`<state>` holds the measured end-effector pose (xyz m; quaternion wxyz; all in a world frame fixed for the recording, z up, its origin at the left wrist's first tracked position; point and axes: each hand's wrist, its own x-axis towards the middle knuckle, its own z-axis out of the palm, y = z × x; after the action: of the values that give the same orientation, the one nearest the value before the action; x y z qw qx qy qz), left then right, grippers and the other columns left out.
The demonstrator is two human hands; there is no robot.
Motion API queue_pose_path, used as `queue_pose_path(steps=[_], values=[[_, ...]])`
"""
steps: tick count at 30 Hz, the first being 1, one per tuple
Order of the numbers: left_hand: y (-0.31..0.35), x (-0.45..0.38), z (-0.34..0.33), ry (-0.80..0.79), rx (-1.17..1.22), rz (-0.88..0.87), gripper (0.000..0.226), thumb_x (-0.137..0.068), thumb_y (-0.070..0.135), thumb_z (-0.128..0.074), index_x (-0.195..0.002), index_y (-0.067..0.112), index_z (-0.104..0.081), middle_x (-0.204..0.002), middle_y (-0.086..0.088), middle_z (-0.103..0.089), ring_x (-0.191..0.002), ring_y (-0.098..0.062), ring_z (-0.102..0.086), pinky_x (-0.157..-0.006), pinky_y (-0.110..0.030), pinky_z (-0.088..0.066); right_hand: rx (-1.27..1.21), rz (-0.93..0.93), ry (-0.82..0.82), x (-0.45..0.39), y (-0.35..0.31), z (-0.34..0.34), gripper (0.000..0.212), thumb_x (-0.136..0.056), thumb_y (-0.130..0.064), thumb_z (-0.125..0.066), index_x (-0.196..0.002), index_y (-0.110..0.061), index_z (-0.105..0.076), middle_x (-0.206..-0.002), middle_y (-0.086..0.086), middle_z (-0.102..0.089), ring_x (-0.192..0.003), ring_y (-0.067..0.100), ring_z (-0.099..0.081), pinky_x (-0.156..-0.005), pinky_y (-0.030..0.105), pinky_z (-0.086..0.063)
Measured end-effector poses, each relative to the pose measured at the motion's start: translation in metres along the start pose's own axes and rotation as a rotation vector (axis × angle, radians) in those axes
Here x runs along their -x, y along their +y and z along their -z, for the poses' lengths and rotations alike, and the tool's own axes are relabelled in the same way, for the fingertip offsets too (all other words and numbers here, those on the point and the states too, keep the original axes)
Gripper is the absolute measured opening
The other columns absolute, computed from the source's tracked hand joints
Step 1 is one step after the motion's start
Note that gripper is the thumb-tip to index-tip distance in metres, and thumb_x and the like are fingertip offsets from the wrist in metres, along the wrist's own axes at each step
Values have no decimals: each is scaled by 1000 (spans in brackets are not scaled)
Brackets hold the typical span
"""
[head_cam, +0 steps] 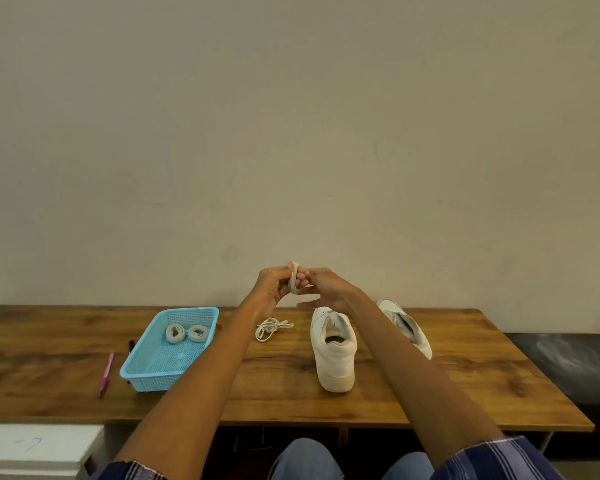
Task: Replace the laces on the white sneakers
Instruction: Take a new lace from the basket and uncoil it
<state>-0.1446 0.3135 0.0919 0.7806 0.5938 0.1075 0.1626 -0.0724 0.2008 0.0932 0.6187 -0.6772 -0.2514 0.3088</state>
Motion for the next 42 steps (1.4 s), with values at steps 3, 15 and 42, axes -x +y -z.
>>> queue_pose_path(steps=[3,15,42], values=[[4,-1,1,3,17,-24,27,-98,10,-44,-86,0,-66,-63,-4,-70,-57,-11,-67,-56,-16,-53,14,-22,-15,-3,3,-6,28,-101,-17,-40,-101,-8,-66,-100,7,-62,-94,21,-58,-72,35,-58],[4,-6,12,68,61,-64,26,-98,8,-45,-87,-3,-65,-60,-3,-69,-55,-10,-66,-60,-17,-56,-444,-65,-33,-7,9,-22,17,-92,13,-44,-96,10,-60,-95,20,-64,-84,30,-66,-71,31,-59],[-10,4,64,43,-95,-107,27,-99,6,-39,-112,-10,-58,-81,-9,-67,-67,-5,-69,-65,-15,-55,-763,-72,-87,-28,40,-66,21,-93,14,-40,-97,5,-58,-95,14,-60,-90,21,-60,-68,28,-60]])
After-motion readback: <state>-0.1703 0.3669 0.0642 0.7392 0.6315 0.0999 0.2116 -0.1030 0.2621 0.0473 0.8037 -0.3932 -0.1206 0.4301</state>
